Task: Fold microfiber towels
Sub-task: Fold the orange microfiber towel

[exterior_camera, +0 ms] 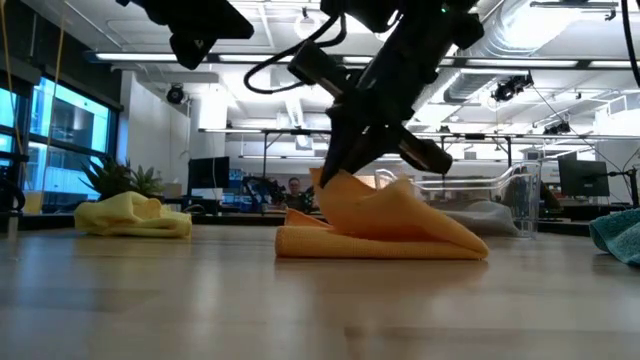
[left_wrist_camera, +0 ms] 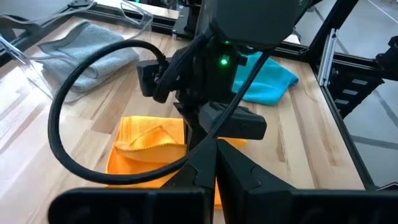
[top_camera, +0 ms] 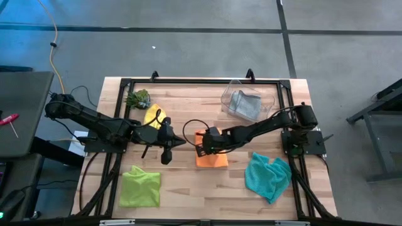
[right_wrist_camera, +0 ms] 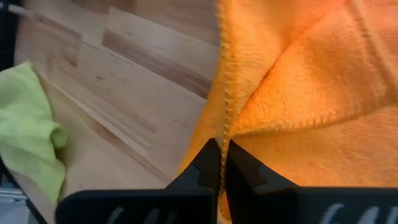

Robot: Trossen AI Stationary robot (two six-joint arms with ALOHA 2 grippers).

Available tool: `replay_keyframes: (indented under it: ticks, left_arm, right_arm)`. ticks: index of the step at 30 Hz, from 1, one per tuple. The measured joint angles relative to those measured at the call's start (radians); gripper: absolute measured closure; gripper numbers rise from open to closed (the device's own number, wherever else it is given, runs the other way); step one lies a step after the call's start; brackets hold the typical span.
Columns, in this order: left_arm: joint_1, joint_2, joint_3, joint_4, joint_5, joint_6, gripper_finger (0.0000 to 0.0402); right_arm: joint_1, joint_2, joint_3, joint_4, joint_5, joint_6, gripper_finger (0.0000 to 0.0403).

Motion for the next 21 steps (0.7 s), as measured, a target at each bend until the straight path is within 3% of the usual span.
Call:
replay_keyframes:
  ticks: [13,21]
  left_arm:
    - [0.000,0.000,0.000,0.000,0.000,0.034,0.0402]
    - [0.000,0.000,0.000,0.000,0.000,0.034,0.0402]
  right_arm:
    - [0.001,0.003,0.000,0.050,0.005,0.010,0.0384]
    - [0.001,0.003,0.000,0.050,0.016,0.008,0.0294]
